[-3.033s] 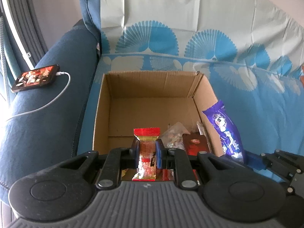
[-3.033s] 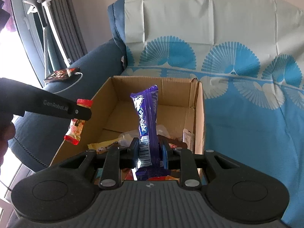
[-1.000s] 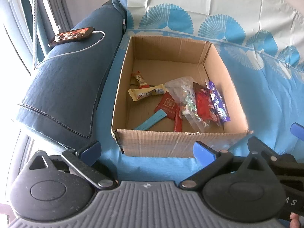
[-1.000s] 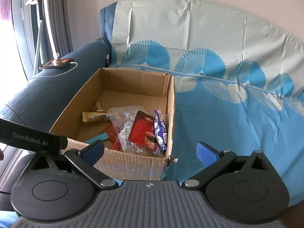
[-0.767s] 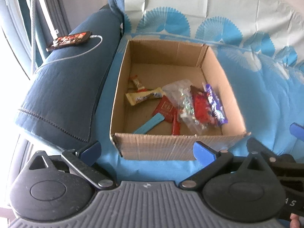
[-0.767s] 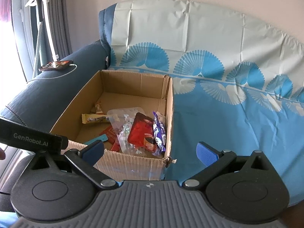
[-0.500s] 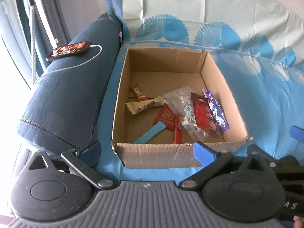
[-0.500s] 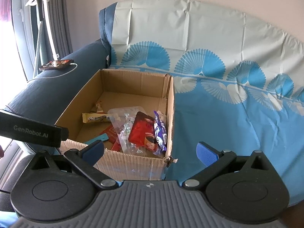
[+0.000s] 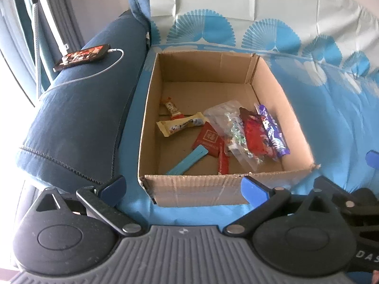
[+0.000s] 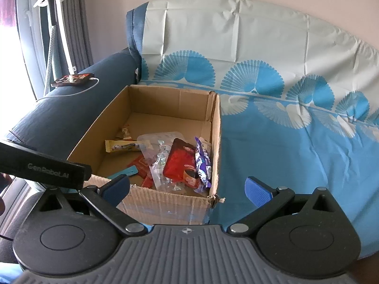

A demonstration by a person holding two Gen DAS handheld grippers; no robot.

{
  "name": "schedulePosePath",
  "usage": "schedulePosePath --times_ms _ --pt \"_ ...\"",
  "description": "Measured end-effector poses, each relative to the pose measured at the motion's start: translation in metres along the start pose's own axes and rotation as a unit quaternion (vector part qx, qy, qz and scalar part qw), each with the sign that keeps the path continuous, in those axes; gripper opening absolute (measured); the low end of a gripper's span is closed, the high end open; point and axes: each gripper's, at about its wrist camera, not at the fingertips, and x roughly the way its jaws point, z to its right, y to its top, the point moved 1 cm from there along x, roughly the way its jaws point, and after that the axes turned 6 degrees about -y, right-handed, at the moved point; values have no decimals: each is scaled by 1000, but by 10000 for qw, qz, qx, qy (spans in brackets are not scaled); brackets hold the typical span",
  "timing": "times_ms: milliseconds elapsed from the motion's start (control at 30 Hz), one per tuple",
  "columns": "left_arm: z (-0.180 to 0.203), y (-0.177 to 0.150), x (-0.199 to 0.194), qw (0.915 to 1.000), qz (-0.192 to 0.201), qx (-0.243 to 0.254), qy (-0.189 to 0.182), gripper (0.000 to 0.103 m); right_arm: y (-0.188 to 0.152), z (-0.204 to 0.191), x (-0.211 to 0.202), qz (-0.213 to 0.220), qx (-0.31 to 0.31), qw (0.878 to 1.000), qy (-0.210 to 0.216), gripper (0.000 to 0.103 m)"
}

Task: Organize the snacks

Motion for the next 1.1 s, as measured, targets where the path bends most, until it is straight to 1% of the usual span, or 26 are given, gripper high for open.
schedulePosePath --times_ms 67,233,667,733,833,900,1000,1100 --pt "1 0 2 9999 -11 37 116 103 0 -1 0 9 -17 10000 15 103" --pt "-1 -3 3 9999 -79 -50 -72 103 0 0 0 11 -18 10000 37 103" --pt "4 -3 -3 10000 13 57 44 103 0 1 0 -3 -11 10000 35 103" --pt "4 -2 -4 9999 -28 85 132 103 0 1 0 -2 -2 10000 33 103" --pt "7 0 -8 9990 -52 324 307 103 0 2 -1 17 12 10000 27 103" --pt "6 -1 -7 9980 -142 418 448 103 -1 3 0 13 17 10000 39 103" --pt "3 -2 -4 9987 -191 278 385 103 -1 3 -1 16 19 10000 63 103" --pt "0 -2 -6 9997 -182 62 161 103 -1 4 -2 33 5 10000 77 103"
